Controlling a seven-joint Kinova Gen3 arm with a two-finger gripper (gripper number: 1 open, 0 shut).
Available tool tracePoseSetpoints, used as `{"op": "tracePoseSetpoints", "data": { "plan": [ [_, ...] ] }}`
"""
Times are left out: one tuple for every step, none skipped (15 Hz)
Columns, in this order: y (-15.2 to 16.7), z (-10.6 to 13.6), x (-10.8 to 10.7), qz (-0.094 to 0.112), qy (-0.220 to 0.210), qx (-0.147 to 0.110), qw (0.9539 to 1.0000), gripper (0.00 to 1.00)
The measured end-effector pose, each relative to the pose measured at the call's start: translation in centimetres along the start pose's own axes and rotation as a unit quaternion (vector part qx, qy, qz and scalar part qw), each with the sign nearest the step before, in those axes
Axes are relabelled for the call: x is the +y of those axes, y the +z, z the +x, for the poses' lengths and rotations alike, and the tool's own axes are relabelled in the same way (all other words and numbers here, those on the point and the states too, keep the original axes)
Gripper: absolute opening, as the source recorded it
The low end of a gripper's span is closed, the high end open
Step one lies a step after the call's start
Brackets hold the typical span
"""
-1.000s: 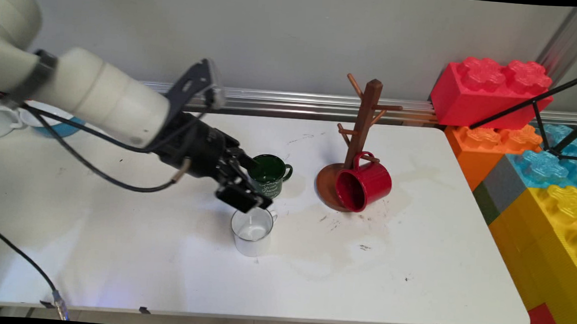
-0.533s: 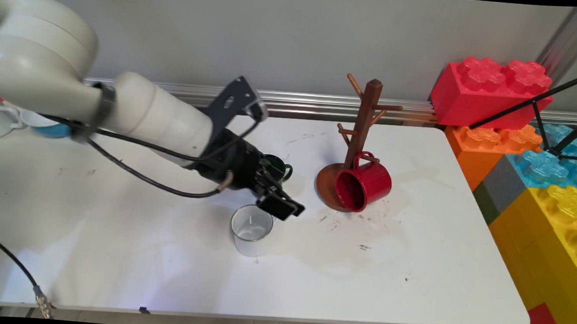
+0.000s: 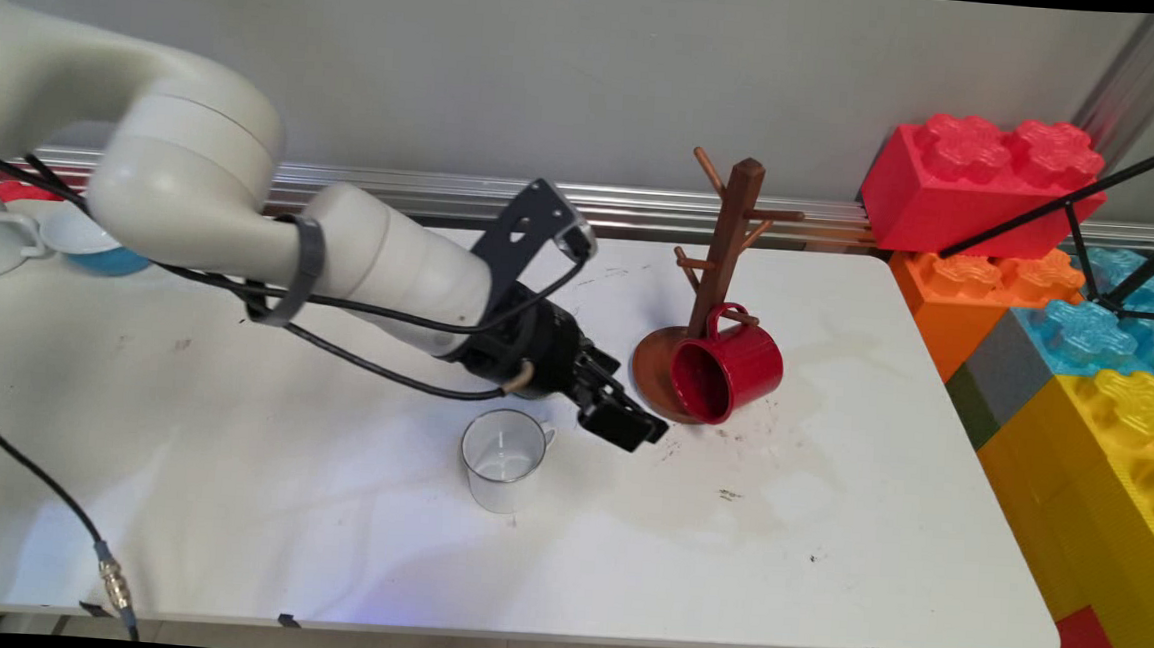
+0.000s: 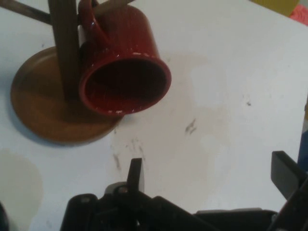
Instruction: Pick up the red mug from the rack
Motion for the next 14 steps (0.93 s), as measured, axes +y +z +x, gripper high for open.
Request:
{"op": "tracePoseSetpoints", "data": {
  "plan": [
    [0.5, 0.1, 0.0, -0.001, -0.002, 0.002, 1.0, 1.0],
    [0.8, 0.1, -0.1, -0.001, -0.003, 0.003, 1.0, 1.0],
    [1.3, 0.1, -0.1, -0.002, -0.005, 0.005, 1.0, 1.0],
    [1.8, 0.2, -0.2, -0.003, -0.008, 0.007, 0.9999, 1.0],
    [2.3, 0.3, -0.3, -0.004, -0.013, 0.009, 0.9999, 1.0],
    [2.7, 0.3, -0.3, -0.006, -0.017, 0.011, 0.9998, 1.0],
    [2.9, 0.3, -0.3, -0.008, -0.02, 0.012, 0.9997, 1.0],
    [3.3, 0.4, -0.4, -0.01, -0.024, 0.014, 0.9996, 1.0],
    [3.7, 0.4, -0.4, -0.011, -0.028, 0.016, 0.9994, 1.0],
    [4.1, 0.4, -0.5, -0.013, -0.033, 0.018, 0.9992, 1.0],
    [4.5, 0.4, -0.6, -0.014, -0.037, 0.019, 0.9991, 1.0],
    [4.9, 0.4, -0.6, -0.015, -0.04, 0.022, 0.9988, 1.0],
    [5.3, 0.4, -0.7, -0.016, -0.044, 0.024, 0.9986, 1.0],
    [5.6, 0.4, -0.8, -0.017, -0.046, 0.025, 0.9985, 1.0]
  ]
}}
